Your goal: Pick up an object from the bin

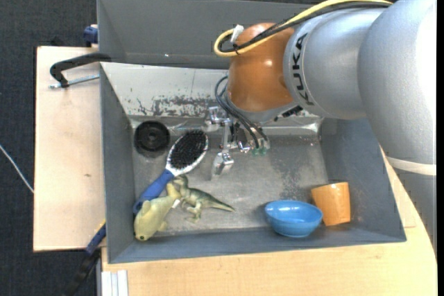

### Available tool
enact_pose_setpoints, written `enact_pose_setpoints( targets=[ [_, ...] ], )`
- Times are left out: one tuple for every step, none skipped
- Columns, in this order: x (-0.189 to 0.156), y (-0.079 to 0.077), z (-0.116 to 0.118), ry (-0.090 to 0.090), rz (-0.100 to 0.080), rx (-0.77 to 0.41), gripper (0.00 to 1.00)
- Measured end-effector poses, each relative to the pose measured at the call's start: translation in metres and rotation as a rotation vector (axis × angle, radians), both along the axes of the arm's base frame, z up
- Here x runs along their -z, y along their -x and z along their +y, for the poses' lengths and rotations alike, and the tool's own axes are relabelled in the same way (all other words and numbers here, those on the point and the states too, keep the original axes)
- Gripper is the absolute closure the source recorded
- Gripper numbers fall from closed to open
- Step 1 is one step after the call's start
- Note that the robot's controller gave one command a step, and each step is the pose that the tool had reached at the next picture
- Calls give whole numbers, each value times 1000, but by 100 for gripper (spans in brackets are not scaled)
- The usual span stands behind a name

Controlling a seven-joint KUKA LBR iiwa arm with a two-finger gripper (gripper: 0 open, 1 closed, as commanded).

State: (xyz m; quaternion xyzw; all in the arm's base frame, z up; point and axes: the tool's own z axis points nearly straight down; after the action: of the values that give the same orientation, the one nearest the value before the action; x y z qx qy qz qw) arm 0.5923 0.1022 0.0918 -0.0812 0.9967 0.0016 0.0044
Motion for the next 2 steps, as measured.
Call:
enact_pose_setpoints(
  targets=[
    [13,36,47,-1,3,182,0],
    [13,36,45,1,4,184,100]
  ],
)
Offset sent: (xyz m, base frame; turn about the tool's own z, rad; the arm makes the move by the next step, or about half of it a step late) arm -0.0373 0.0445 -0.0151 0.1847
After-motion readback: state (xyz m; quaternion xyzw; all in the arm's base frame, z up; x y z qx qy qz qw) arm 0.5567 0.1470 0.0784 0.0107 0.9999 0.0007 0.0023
